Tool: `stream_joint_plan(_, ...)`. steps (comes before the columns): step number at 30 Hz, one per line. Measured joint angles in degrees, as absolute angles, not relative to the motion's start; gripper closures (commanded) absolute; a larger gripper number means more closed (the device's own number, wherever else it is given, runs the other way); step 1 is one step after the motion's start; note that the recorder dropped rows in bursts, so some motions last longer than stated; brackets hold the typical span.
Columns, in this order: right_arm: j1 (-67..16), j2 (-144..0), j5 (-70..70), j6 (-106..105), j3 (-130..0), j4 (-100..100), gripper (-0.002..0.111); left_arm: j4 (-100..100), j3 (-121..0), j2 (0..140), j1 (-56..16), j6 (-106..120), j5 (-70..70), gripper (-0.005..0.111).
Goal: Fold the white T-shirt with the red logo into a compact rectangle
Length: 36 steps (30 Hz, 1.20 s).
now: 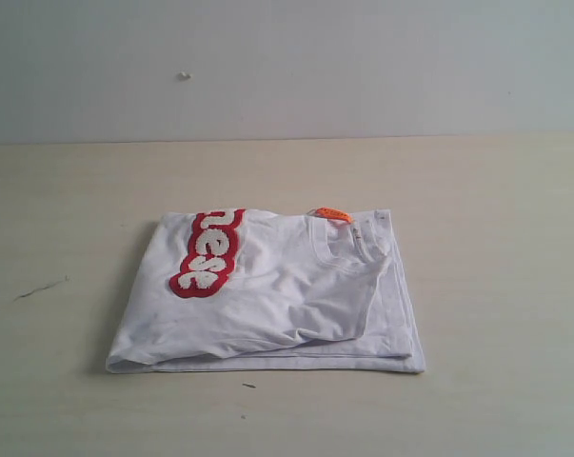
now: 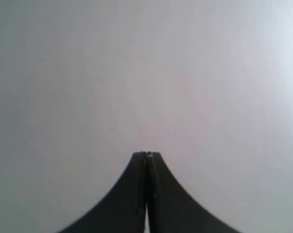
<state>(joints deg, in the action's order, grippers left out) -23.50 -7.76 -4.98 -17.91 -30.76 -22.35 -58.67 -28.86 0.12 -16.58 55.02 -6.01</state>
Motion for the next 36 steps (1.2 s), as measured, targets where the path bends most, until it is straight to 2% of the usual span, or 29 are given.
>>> stream_joint_plan(13,-23.50,-7.76,-4.94,-17.82,-30.76,-22.47,0.108,-54.96,-28.78,0.12,-16.58,54.75,-7.29,0.107)
stream_joint_plan(15,-23.50,-7.76,-4.94,-17.82,-30.76,-22.47,0.108,-45.76,-28.78,0.12,-16.58,47.85,-7.41,0.107)
stream_joint_plan(20,-23.50,-7.76,-4.94,-17.82,-30.76,-22.47,0.108,-5.72,-28.34,0.12,-16.58,7.45,-6.07,0.107)
stream_joint_plan(22,-23.50,-7.76,-4.94,-17.82,-30.76,-22.47,0.108,3.64,-26.23,0.12,-16.58,-2.05,0.00,0.107)
stream_joint_plan(25,-23.50,-7.76,-4.94,-17.82,-30.76,-22.47,0.108,5.74,-22.53,0.12,-14.51,-3.95,6.34,0.107)
stream_joint_plan(30,-23.50,-7.76,-4.94,-17.82,-30.76,-22.47,0.108,4.79,-16.20,0.12,-5.57,-4.96,8.40,0.107)
stream_joint_plan(36,-23.50,-7.76,-4.94,-17.82,-30.76,-22.47,0.108,4.45,-10.82,0.22,-4.59,-4.17,10.28,0.107)
